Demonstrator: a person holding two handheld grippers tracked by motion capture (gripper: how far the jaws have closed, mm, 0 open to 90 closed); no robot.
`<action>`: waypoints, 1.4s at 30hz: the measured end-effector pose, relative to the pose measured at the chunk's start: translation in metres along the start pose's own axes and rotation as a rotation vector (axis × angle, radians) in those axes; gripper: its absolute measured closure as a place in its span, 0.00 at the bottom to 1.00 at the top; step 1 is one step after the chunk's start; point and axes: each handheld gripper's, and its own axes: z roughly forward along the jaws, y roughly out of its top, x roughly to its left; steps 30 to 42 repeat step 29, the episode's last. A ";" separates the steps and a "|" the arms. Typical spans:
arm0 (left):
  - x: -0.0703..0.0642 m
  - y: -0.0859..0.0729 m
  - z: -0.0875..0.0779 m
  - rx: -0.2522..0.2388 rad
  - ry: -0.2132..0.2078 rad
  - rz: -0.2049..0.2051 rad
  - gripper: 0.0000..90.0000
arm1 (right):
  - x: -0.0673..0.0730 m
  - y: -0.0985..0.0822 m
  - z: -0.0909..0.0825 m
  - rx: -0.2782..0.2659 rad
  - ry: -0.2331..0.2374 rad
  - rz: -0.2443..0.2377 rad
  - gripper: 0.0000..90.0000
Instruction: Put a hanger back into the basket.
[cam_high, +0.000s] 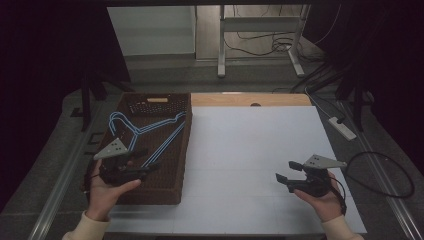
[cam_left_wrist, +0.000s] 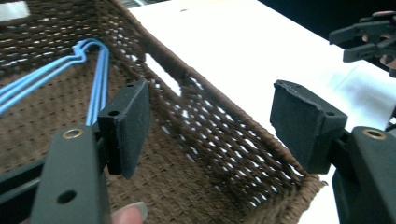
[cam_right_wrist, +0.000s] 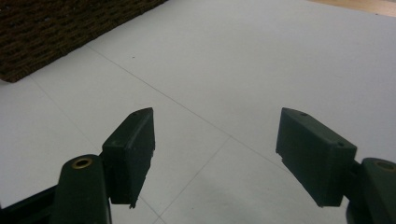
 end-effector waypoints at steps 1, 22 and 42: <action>-0.002 -0.003 0.001 -0.003 -0.006 -0.001 0.33 | 0.000 -0.001 -0.001 -0.005 0.003 0.005 0.32; -0.019 -0.022 0.007 -0.030 -0.019 0.043 0.33 | -0.002 -0.006 -0.013 -0.031 0.027 0.012 0.32; -0.019 -0.022 0.007 -0.030 -0.017 0.046 0.33 | -0.002 -0.006 -0.013 -0.033 0.026 0.012 0.33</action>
